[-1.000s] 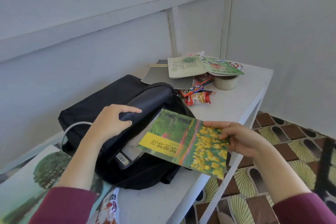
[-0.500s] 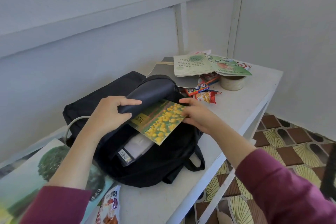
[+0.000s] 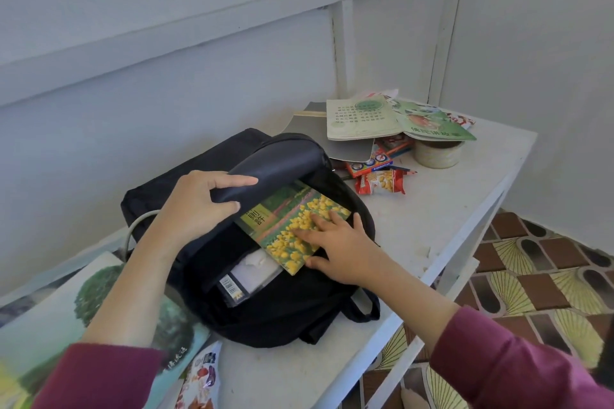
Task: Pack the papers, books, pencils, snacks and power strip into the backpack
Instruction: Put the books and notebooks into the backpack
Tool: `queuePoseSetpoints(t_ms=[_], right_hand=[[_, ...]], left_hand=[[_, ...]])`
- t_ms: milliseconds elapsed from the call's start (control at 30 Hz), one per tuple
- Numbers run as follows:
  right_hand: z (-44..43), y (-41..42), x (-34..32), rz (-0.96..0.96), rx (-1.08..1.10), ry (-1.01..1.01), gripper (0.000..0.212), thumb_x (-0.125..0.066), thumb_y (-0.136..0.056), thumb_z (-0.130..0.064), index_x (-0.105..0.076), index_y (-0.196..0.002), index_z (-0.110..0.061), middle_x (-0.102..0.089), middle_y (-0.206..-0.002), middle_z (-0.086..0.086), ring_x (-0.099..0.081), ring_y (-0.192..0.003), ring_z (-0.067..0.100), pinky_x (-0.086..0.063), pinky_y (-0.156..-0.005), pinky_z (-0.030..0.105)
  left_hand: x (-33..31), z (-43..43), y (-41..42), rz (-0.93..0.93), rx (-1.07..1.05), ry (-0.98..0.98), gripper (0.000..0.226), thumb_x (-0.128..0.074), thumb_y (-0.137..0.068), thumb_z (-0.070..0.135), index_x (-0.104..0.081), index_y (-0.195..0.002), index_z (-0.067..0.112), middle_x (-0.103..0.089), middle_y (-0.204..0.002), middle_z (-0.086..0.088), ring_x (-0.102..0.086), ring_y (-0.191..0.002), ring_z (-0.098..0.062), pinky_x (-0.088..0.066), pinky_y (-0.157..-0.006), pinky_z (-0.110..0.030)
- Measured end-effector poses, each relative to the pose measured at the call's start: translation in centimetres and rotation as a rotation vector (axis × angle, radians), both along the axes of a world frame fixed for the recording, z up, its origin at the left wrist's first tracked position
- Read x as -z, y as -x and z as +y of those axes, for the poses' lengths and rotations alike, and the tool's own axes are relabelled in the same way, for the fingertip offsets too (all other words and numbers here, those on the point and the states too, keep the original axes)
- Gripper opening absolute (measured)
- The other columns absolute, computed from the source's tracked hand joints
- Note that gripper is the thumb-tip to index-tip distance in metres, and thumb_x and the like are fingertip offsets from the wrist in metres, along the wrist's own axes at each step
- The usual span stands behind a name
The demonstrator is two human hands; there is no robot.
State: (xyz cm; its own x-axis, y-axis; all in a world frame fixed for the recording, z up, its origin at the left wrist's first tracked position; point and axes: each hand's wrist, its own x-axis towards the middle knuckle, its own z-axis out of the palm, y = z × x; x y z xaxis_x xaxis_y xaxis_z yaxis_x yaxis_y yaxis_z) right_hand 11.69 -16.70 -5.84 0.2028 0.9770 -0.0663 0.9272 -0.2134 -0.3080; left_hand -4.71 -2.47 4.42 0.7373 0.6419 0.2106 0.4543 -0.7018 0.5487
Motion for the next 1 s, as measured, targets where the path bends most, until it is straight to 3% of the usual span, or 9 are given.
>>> queuePoseSetpoints(t_ms=[133,267,400,633,833,1000], right_hand=[[2.3,0.1,0.1,0.023,-0.01,-0.007,0.056,-0.044,-0.096,-0.039,-0.02,-0.147,-0.035,-0.005,-0.158,0.007,0.003,-0.144,0.036,-0.006,-0.112,0.06],[4.5,0.8,-0.3,0.022,0.038,0.001,0.054,-0.043,-0.097,-0.039,-0.024,-0.147,-0.03,-0.004,-0.158,0.01,0.004,-0.143,0.038,-0.002,-0.106,0.068],[3.8,1.9,0.4,-0.141,0.088,-0.082,0.06,-0.035,-0.097,-0.045,-0.018,-0.149,-0.021,-0.006,-0.157,0.017,-0.002,-0.144,0.037,0.007,-0.109,0.061],[1.8,2.4,2.2,-0.092,-0.015,-0.055,0.068,-0.016,-0.096,-0.056,0.006,-0.15,-0.021,0.01,-0.157,0.01,0.013,-0.144,0.027,0.017,-0.111,0.047],[4.5,1.8,1.6,-0.142,-0.044,-0.046,0.064,-0.014,-0.097,-0.054,0.002,-0.151,-0.022,0.006,-0.158,0.008,0.008,-0.145,0.026,0.021,-0.108,0.048],[6.5,2.0,0.9,-0.141,-0.026,-0.04,0.058,-0.015,-0.1,-0.043,-0.004,-0.151,-0.019,-0.001,-0.158,0.011,0.003,-0.145,0.028,0.017,-0.11,0.05]], left_hand=[[-0.5,-0.2,-0.2,-0.007,0.006,0.001,0.053,-0.067,-0.079,0.001,-0.061,-0.096,0.05,-0.054,-0.111,0.021,-0.043,-0.109,0.003,-0.029,-0.094,-0.019],[-0.7,-0.2,-0.3,0.003,0.007,-0.009,0.053,-0.066,-0.08,0.001,-0.059,-0.094,0.051,-0.053,-0.11,0.022,-0.043,-0.104,0.005,-0.028,-0.09,-0.017],[-0.7,0.1,-0.3,0.006,0.0,-0.008,0.052,-0.066,-0.08,0.003,-0.059,-0.096,0.052,-0.05,-0.114,0.02,-0.04,-0.109,0.003,-0.027,-0.096,-0.022],[-0.7,0.8,-0.1,0.0,-0.019,0.01,0.055,-0.068,-0.079,0.003,-0.061,-0.093,0.056,-0.054,-0.125,0.01,-0.042,-0.125,-0.006,-0.027,-0.1,-0.024],[-1.1,0.1,-0.1,-0.017,-0.013,-0.003,0.054,-0.066,-0.08,0.0,-0.061,-0.093,0.053,-0.045,-0.103,0.033,-0.035,-0.113,0.008,-0.027,-0.097,-0.02],[-0.9,0.2,-0.1,-0.029,-0.027,0.002,0.053,-0.067,-0.08,0.001,-0.062,-0.097,0.051,-0.048,-0.11,0.023,-0.035,-0.114,0.009,-0.027,-0.097,-0.021]])
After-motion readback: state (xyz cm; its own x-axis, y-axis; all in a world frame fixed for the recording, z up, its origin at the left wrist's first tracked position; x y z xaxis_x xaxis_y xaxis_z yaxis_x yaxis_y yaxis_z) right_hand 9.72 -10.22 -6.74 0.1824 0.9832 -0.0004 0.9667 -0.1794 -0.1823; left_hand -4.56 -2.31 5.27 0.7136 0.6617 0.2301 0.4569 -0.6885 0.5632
